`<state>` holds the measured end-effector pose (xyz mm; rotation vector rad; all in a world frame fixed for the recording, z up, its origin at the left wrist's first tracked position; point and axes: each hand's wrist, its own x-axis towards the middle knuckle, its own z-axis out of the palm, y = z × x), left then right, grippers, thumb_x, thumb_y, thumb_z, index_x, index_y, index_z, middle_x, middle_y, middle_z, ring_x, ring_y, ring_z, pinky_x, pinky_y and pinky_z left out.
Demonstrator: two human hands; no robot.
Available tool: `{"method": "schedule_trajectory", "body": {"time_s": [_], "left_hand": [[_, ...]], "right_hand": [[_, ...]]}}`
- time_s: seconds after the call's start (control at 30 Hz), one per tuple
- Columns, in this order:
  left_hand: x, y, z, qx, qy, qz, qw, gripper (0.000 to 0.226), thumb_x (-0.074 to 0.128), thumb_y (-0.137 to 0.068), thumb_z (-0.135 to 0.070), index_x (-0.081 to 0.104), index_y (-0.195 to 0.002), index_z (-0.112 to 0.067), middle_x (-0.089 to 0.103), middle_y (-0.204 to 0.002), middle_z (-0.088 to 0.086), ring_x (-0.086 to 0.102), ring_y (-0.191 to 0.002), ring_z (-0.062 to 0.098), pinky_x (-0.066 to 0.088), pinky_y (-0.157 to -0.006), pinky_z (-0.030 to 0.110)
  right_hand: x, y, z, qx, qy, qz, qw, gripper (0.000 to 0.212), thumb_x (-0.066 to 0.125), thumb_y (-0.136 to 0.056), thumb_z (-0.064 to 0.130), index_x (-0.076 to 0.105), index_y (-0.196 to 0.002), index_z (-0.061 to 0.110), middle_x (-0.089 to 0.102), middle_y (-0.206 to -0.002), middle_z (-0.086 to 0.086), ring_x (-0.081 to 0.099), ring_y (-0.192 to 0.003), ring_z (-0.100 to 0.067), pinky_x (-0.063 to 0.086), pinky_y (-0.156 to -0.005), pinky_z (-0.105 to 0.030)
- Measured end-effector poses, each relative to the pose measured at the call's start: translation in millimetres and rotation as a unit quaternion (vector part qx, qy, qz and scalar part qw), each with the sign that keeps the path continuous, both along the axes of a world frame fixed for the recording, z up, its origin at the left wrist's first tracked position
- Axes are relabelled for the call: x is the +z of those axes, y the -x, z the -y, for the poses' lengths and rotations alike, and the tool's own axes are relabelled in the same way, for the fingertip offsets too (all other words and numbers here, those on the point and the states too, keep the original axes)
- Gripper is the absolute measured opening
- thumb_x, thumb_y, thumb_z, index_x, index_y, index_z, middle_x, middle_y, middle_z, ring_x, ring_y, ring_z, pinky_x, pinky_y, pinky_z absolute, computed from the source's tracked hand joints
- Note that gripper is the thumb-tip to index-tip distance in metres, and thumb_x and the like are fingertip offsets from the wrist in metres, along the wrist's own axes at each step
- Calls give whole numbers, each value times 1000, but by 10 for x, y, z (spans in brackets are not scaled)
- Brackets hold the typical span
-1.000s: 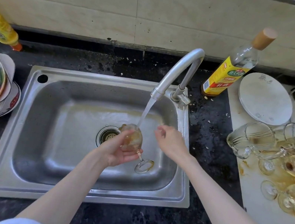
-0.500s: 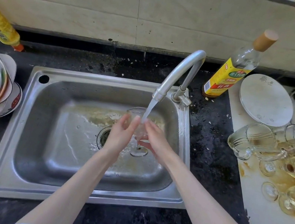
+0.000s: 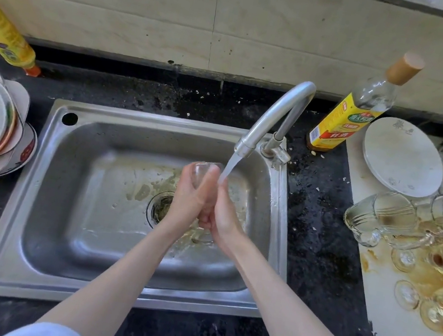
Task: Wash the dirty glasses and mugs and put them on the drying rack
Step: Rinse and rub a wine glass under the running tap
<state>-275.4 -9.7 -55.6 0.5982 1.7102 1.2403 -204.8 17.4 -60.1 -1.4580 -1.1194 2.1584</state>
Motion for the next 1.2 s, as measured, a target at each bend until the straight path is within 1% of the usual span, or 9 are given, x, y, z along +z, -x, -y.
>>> {"method": "schedule_trajectory", "body": {"time_s": [0.07,0.17,0.23,0.33,0.5,0.67,0.9,0.97,1.2], "left_hand": [[-21,-32,-17,21,27,9,999,57,27,-89,-64,46,-117,-18,58,-110,2,61,-96,16,50,-74,29],[-85,12,31,-57,19,16,998,47,33,-93,-55,40,-126,-22,53,-117,-1,56,-109,17,44,-88,30],[-58,67,65,-124,17,18,992,43,53,-89,-48,39,-125,-29,58,-112,3,60,-104,18,48,-86,27],[-35,41,47,-96,34,-2,995,39,63,-85,-41,46,-114,-23,63,-96,1,64,-84,11,49,-67,13],[-95,-46,-56,73,93,9,993,53,40,-88,-61,41,-116,-16,56,-112,5,59,-101,20,49,-83,34],[-116,89,24,-74,27,57,995,57,62,-74,-64,49,-120,-33,60,-118,5,60,-107,18,48,-91,35],[-147,14,-50,55,75,10,996,54,57,-83,-56,48,-121,-20,60,-115,6,63,-98,19,55,-73,33],[-148,4,-54,55,64,28,996,68,48,-81,-65,45,-126,-14,58,-119,6,61,-102,17,53,-85,36],[-147,59,24,-80,8,45,996,71,70,-71,-54,39,-133,-35,63,-117,4,61,-108,16,49,-93,35]], "right_hand": [[-28,-3,31,11,-21,-10,1000,61,21,-95,60,61,-116,19,53,-59,8,37,-40,-1,27,-38,-16],[-26,-101,-21,-2,86,-18,996,78,14,-89,71,67,-68,17,38,-45,4,25,-34,-6,17,-35,-16],[-24,-170,-65,10,175,-16,984,73,15,-88,72,44,-48,19,29,-39,5,18,-30,-8,13,-33,-14],[-8,-163,-71,17,192,-13,981,71,18,-89,70,45,-50,18,31,-41,3,20,-30,-8,16,-31,-12],[3,-32,-12,64,-12,81,995,61,21,-95,62,67,-94,22,51,-64,2,30,-46,-6,26,-44,-20],[-40,-143,-36,22,146,36,988,69,19,-85,74,38,-48,20,26,-39,5,17,-30,-9,11,-36,-15],[-25,-97,-7,66,-14,101,993,56,12,-99,53,59,-83,26,47,-58,11,41,-33,1,28,-36,-11],[-23,-86,15,38,-31,88,995,55,9,-101,47,60,-93,29,49,-53,17,44,-34,6,29,-38,-6],[-65,-174,-70,34,128,22,991,74,19,-89,70,47,-43,20,28,-40,3,19,-32,-10,13,-35,-17]]}}
